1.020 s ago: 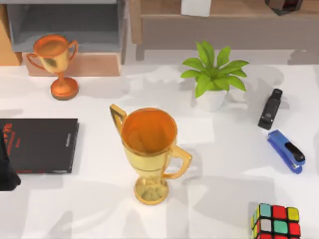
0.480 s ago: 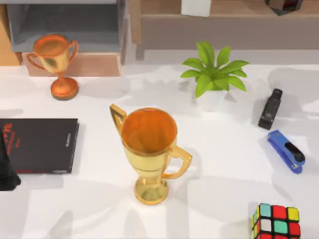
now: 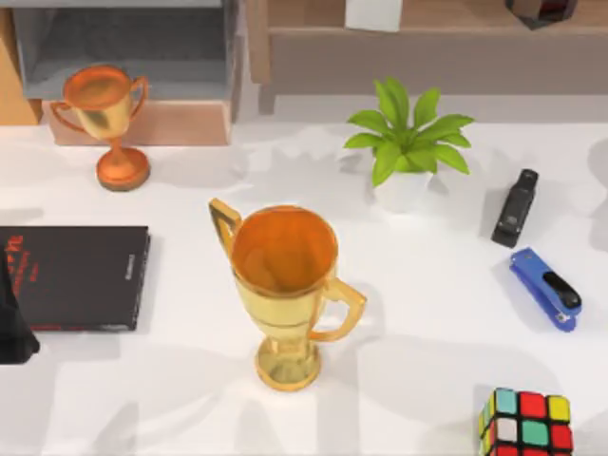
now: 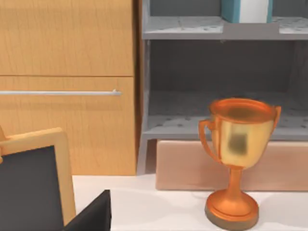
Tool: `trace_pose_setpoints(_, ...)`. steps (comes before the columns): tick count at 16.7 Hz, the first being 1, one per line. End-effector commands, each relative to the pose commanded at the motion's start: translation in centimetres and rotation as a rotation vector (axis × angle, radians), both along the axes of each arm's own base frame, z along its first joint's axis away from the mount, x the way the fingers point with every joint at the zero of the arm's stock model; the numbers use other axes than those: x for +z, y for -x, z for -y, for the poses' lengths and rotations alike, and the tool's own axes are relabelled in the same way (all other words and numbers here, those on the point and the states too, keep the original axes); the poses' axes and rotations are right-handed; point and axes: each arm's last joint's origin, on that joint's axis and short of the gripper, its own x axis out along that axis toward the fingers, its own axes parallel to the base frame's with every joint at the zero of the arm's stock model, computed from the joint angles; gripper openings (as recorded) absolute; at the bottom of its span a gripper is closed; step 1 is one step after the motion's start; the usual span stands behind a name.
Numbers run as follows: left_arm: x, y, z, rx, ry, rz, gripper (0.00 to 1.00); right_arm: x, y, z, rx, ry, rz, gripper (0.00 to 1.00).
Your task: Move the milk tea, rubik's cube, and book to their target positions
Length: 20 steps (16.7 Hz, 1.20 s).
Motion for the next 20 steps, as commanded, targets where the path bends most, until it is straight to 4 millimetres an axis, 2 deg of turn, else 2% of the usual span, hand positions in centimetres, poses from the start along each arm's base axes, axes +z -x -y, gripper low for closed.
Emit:
trace_pose_setpoints(5, 0.0, 0.0, 0.0, 0.0, 0.0, 0.0, 1.0, 0.1, -0.1, -0.2, 0.003, -0.001, 0.002, 0.0)
trace_pose_setpoints(13, 0.0, 0.0, 0.0, 0.0, 0.0, 0.0, 1.0, -2.8, 0.0, 0.0, 0.0, 0.001, 0.002, 0.0)
trace_pose_setpoints(17, 0.0, 0.0, 0.0, 0.0, 0.0, 0.0, 1.0, -3.0, 0.0, 0.0, 0.0, 0.0, 0.0, 0.0)
trace_pose_setpoints(20, 0.0, 0.0, 0.0, 0.0, 0.0, 0.0, 1.0, -3.0, 0.0, 0.0, 0.0, 0.0, 0.0, 0.23)
